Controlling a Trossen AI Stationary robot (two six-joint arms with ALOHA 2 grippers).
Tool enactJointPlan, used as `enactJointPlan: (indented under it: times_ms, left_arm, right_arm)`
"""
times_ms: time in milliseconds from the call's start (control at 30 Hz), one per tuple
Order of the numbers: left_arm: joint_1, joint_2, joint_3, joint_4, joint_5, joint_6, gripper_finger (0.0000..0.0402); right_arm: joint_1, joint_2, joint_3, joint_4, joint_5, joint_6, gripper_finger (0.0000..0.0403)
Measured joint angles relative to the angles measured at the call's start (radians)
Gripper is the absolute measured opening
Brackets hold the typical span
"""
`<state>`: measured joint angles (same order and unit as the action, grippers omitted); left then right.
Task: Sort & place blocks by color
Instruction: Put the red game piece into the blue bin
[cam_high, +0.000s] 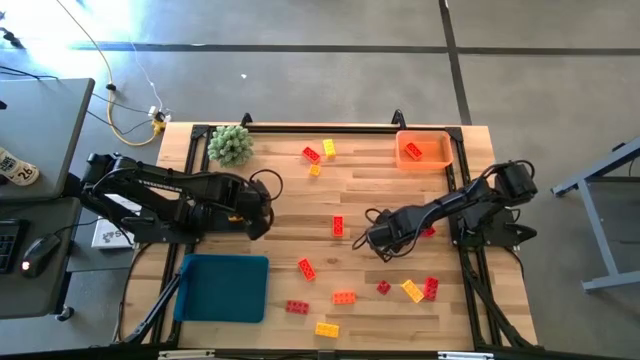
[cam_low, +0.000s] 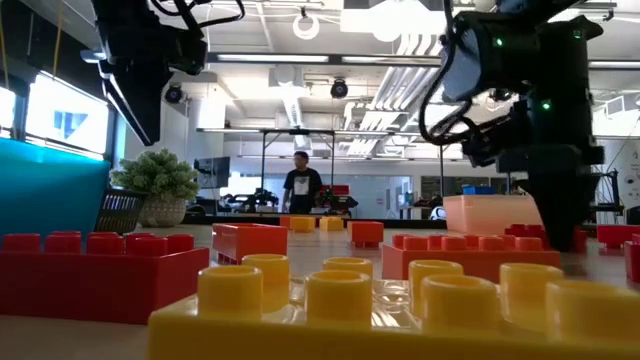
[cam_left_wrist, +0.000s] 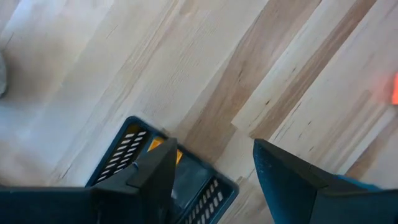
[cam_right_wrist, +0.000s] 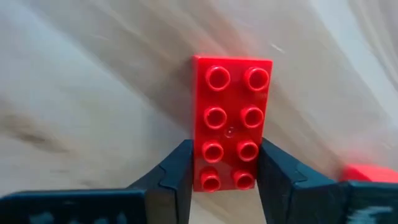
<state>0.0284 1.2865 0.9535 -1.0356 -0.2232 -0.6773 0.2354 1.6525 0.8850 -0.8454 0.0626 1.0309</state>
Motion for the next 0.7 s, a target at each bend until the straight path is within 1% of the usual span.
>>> enactJointPlan:
  times_ms: [133,333,533,700]
  left_arm:
    - [0.0,0.0,0.0,0.051,0.014,-0.026,0.0202]
    - [0.001,0.0,0.0,0.197,0.018,-0.035,0.0202]
    - [0.036,0.0,0.0,0.366,0.152,-0.023,0.0202]
    - [0.067,0.0,0.0,0.521,0.197,-0.028,0.0202]
  right_arm:
    - [0.001,-0.002,0.062,0.0,0.027,-0.076,0.0112]
    - [0.001,-0.002,0.172,-0.002,0.097,-0.242,0.0112]
    - [0.001,-0.003,0.281,-0.001,0.207,-0.429,0.0112]
    - [0.001,-0.003,0.364,-0.002,0.324,-0.616,0.0112]
